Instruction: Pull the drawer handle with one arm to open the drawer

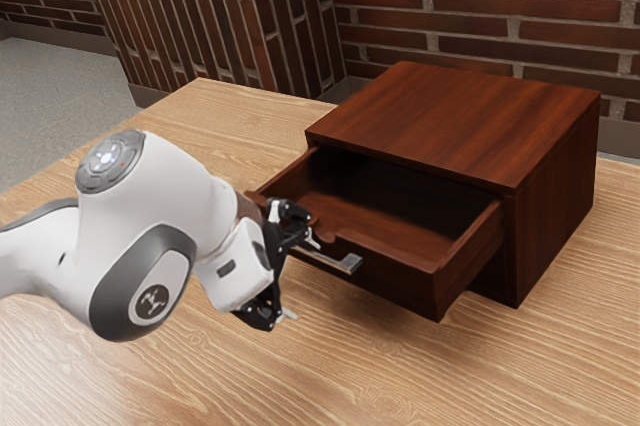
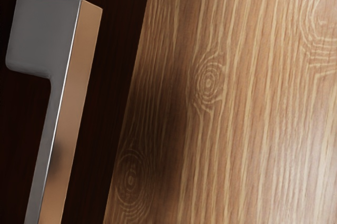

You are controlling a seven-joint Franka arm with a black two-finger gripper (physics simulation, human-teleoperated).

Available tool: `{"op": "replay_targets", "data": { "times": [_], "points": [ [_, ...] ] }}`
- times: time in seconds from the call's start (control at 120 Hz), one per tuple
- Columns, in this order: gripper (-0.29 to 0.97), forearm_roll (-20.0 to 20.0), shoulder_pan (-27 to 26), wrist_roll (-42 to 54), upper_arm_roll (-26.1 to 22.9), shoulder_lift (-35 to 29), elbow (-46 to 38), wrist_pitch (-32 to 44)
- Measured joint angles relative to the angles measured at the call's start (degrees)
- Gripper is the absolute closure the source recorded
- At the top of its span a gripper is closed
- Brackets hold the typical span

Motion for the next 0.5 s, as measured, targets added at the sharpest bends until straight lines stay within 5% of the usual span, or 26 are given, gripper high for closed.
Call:
{"op": "replay_targets", "data": {
  "times": [0.5],
  "points": [
    [0.05, -0.3, -1.7, -1.7, 0.5, -7.4, -6.2, -0.4]
  ]
}}
